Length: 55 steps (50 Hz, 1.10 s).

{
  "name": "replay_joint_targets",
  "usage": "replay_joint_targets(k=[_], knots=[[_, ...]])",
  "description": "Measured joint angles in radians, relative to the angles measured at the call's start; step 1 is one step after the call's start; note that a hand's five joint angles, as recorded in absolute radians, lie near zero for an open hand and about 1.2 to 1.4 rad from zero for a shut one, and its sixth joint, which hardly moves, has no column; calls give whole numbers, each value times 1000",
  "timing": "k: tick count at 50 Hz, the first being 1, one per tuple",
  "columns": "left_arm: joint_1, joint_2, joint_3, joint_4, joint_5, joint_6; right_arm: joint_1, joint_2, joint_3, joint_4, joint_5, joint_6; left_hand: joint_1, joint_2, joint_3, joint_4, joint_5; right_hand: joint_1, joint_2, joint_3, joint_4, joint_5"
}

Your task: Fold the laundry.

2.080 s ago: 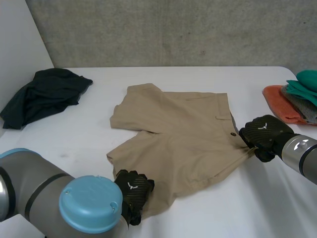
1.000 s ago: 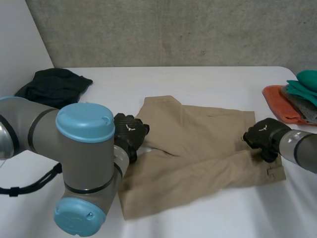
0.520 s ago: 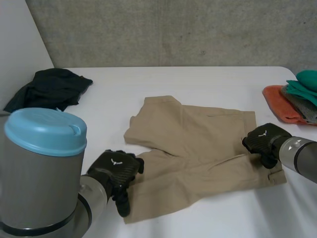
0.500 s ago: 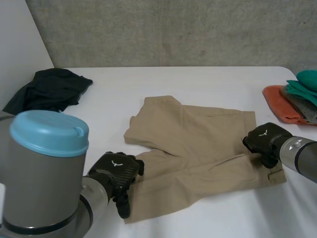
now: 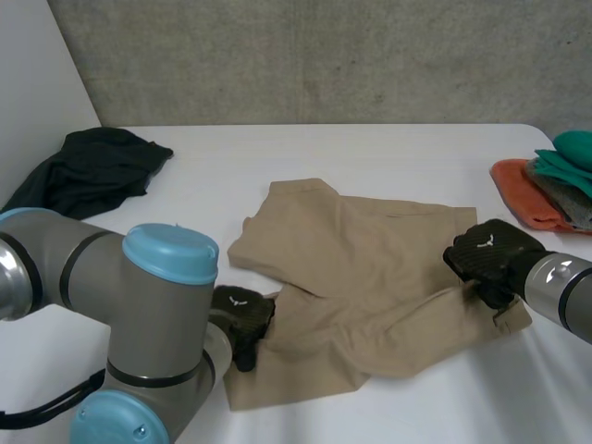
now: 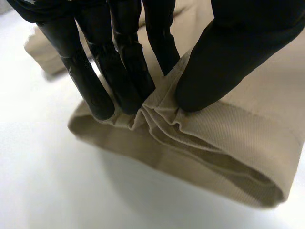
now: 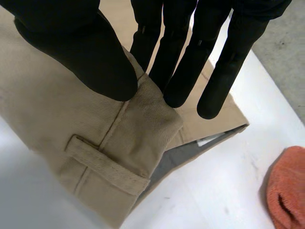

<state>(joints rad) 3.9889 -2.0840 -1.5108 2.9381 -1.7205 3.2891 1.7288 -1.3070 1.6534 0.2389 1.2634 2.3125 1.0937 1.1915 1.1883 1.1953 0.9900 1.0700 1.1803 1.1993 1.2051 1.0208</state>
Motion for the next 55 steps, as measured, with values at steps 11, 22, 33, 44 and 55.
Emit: replay_joint_targets(k=[11,22,33,44,55], knots=[[72,-27,200,145,-33,105,8,79,-114,-101,28,34,0,4,0,0,0,0,0,0,0,0],[112,-308,448,650,-80,497,18,355,-353,-392,121,82,0,5,6,4,0,0,0,0,0,0],[111,-643,776,856,-8,589,57,655,-546,-804,156,77,0,8,8,4,21,-7,-75,-85,-90,-80],[109,-680,799,883,7,568,78,704,-627,-825,194,100,-890,-980,-970,-984,-942,-826,-959,-978,-981,-968],[114,-351,445,887,-11,483,62,371,-462,-474,200,245,-890,-980,-970,-984,-942,-826,-959,-978,-981,-968]])
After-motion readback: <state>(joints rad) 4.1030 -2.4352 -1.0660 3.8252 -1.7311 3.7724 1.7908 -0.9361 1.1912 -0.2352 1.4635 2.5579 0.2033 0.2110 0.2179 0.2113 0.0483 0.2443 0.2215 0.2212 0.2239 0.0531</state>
